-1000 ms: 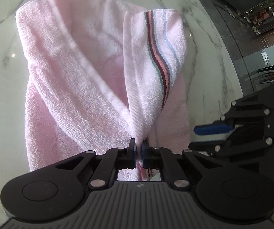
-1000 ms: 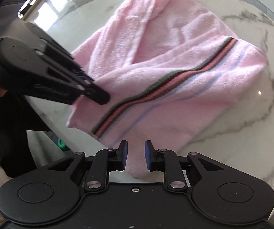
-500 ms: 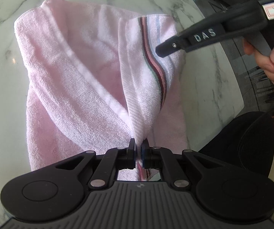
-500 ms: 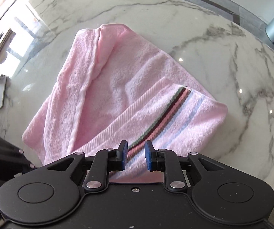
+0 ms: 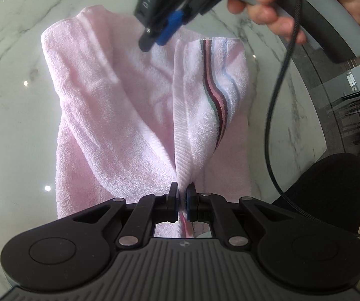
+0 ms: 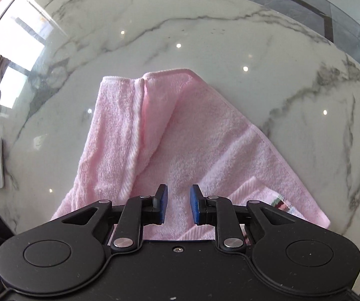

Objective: Fold towel
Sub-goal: 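Open the right gripper and move it to the opposite towel corner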

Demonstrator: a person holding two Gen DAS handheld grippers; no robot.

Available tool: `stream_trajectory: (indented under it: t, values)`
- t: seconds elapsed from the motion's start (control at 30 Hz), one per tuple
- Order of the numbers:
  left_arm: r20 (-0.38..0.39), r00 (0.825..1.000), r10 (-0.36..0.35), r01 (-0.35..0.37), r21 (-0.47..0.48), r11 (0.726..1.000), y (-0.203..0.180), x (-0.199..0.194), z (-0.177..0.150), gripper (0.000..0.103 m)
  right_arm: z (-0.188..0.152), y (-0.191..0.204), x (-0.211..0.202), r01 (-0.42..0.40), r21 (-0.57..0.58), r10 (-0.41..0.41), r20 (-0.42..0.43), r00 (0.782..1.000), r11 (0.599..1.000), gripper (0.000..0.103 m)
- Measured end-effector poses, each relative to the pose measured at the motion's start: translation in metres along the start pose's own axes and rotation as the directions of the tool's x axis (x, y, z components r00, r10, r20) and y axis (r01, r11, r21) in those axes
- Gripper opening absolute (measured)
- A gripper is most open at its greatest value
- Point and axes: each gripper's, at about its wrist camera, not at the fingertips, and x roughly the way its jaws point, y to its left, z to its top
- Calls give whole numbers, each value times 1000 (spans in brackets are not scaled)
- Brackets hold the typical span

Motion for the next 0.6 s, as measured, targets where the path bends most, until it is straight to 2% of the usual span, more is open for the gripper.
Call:
stream_trajectory:
  t: [0.17, 0.27, 0.4, 0.43, 0.47, 0.6]
  values:
    - [2, 1000, -20, 20, 3, 1000, 6, -3, -7, 4, 28, 27, 3, -30, -23, 31, 29, 999, 999, 19]
    - [3, 1000, -25, 25, -1, 1000, 19, -7, -12, 4, 45, 35, 13, -1, -26, 2, 27, 1000, 1000, 21]
    - [5, 1000, -24, 24, -9, 1000, 17, -5, -19, 4, 51, 36, 25, -15, -8, 15, 17, 1000, 1000, 21]
    - [5, 1000, -24, 24, -11, 1000, 22, -5, -12, 4, 50, 36, 26, -25, -10, 25, 14, 1000, 1000, 17]
    - [6, 1000, -23, 23, -13, 1000, 28, -11, -12, 4, 49, 37, 28, -34, -13, 34, 12, 999, 999, 5]
    - [8, 1000, -15, 15, -12, 1000, 33, -19, -15, 4, 43, 43, 24, -9, -45, 10, 26, 1000, 999, 2]
